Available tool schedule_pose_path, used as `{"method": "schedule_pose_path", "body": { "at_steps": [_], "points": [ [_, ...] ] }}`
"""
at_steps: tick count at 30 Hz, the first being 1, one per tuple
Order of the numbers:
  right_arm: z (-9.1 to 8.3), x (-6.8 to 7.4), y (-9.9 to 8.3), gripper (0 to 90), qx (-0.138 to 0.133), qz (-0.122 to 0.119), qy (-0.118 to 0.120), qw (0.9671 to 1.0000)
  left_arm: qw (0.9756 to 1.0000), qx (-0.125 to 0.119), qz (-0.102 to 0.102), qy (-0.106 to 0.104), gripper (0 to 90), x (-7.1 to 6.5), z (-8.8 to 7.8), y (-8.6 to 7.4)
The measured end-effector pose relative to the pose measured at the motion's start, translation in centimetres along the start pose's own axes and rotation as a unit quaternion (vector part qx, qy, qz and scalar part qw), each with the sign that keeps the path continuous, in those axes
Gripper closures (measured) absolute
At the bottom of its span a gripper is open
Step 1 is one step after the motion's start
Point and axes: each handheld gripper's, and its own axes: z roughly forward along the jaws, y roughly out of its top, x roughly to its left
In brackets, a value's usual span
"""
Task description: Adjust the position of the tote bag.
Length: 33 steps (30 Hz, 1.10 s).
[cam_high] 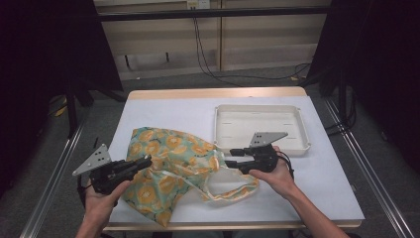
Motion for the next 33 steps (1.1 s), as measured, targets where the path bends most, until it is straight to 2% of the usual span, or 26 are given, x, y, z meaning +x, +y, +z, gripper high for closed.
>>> {"method": "schedule_pose_path", "body": {
  "at_steps": [5,7,8,10,13,14,15,16,17,18,19,20,22,24,25,27,28,29,31,32,33],
  "points": [
    [1.7,1.2,1.1,50.4,-0.001,-0.015,0.021,0.9997,0.9994,-0.013,-0.02,0.025,90.0,1.9,-1.6,-0.6],
    [2.0,1.3,1.3,49.9,0.0,-0.016,0.021,0.9997,0.9993,-0.016,-0.023,0.026,90.0,2.0,-1.8,-0.7],
    [2.4,1.3,1.4,49.7,-0.002,-0.016,0.024,0.9996,0.999,-0.016,-0.023,0.033,90.0,2.2,-2.0,-0.8],
    [2.6,1.3,1.5,49.7,-0.003,-0.014,0.026,0.9996,0.9988,-0.011,-0.03,0.036,90.0,2.6,-2.0,-1.2],
    [3.6,1.2,1.7,50.0,-0.001,-0.016,0.027,0.9995,0.9992,0.006,-0.029,0.028,90.0,2.7,-1.3,-1.9],
    [3.9,1.3,1.9,51.6,-0.001,-0.015,0.029,0.9995,0.9991,0.011,-0.026,0.031,90.0,2.6,-1.0,-2.0],
    [4.3,1.3,2.0,54.5,-0.003,-0.015,0.03,0.9994,0.999,0.015,-0.025,0.034,90.0,2.7,-0.9,-2.0],
    [4.8,1.4,2.4,69.1,-0.004,-0.015,0.036,0.9992,0.9991,0.013,-0.027,0.029,90.0,2.8,-0.9,-2.0],
    [4.8,1.4,2.4,69.1,-0.004,-0.015,0.036,0.9992,0.9991,0.014,-0.025,0.032,90.0,2.8,-1.0,-1.9],
    [5.0,1.3,2.6,81.8,-0.003,-0.016,0.032,0.9994,0.9989,0.012,-0.025,0.038,90.0,2.9,-1.2,-1.8],
    [5.2,1.3,2.7,90.0,-0.004,-0.014,0.033,0.9993,0.9989,0.007,-0.029,0.036,90.0,2.9,-1.4,-1.8],
    [5.3,1.2,2.9,90.0,-0.006,-0.014,0.026,0.9996,0.9987,0.009,-0.025,0.044,90.0,3.1,-1.7,-1.8],
    [5.4,1.0,3.5,90.0,-0.013,-0.012,0.02,0.9996,0.9982,0.008,-0.032,0.049,90.0,3.4,-2.2,-2.0],
    [5.4,0.0,4.4,90.0,-0.032,0.003,0.009,0.9994,0.9979,0.022,-0.033,0.051,90.0,3.6,-2.3,-2.6],
    [5.4,0.0,4.4,90.0,-0.032,0.003,0.009,0.9994,0.9978,0.026,-0.034,0.051,90.0,3.6,-2.3,-2.9],
    [5.5,-1.1,4.9,90.0,-0.042,0.016,0.0,0.999,0.9976,0.034,-0.035,0.05,90.0,3.6,-2.3,-3.6],
    [5.7,-2.0,5.4,90.0,-0.046,0.02,-0.013,0.9986,0.9977,0.036,-0.033,0.047,90.0,3.7,-2.2,-3.8],
    [5.7,-2.0,5.4,90.0,-0.046,0.02,-0.013,0.9986,0.9969,0.043,-0.032,0.057,90.0,3.7,-2.2,-4.0],
    [5.8,-2.8,5.8,90.0,-0.06,0.034,-0.018,0.9975,0.9965,0.051,-0.033,0.058,90.0,4.0,-2.2,-4.4],
    [5.8,-2.8,5.8,90.0,-0.06,0.034,-0.018,0.9975,0.9965,0.051,-0.036,0.055,90.0,4.1,-2.2,-4.5],
    [5.8,-2.9,5.9,90.0,-0.064,0.035,-0.012,0.9973,0.9977,0.048,-0.029,0.039,90.0,3.8,-2.1,-4.3]
  ]
}}
